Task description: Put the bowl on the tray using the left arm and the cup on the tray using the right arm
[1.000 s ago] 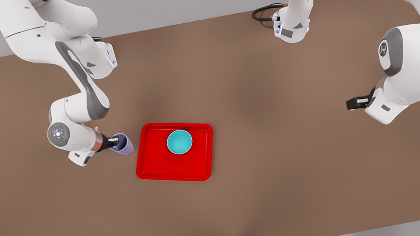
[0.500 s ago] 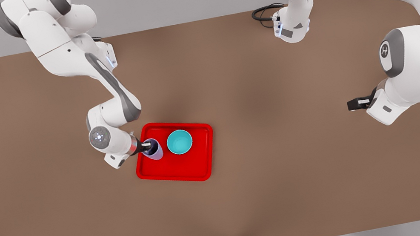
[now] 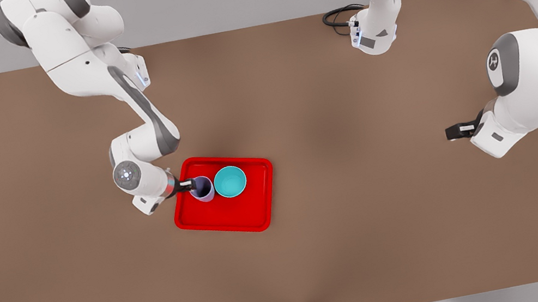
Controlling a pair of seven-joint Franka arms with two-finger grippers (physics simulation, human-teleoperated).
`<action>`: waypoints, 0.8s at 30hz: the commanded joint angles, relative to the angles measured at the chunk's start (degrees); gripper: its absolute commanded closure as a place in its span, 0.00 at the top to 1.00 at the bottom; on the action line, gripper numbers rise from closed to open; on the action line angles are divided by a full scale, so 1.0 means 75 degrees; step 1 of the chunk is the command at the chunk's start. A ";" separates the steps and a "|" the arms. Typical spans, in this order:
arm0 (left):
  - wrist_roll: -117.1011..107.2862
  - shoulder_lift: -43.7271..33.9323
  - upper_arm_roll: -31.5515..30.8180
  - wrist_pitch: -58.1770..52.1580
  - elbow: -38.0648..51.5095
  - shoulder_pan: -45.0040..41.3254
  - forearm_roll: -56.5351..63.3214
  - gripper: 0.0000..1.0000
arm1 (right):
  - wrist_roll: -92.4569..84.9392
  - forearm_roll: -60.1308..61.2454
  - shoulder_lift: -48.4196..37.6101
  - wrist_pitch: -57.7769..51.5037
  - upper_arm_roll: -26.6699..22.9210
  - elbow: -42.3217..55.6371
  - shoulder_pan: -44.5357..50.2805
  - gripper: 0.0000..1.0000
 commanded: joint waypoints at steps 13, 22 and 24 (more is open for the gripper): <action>-0.0038 -0.0074 -0.0012 0.0000 0.0024 -0.0012 0.0001 1.00 | -0.0961 -0.0023 -0.1470 -0.0938 -0.0167 -0.0154 -0.0849 0.89; 0.0020 -0.0062 -0.0024 0.0000 0.0059 -0.0023 0.0037 1.00 | -0.2168 -0.1137 -0.1097 -0.4935 -0.0788 0.3478 -0.1799 1.00; 0.0021 -0.0062 -0.0024 0.0000 0.0059 -0.0023 0.0037 1.00 | -0.2133 -0.1078 -0.1237 -0.5146 -0.0694 0.3467 -0.2068 1.00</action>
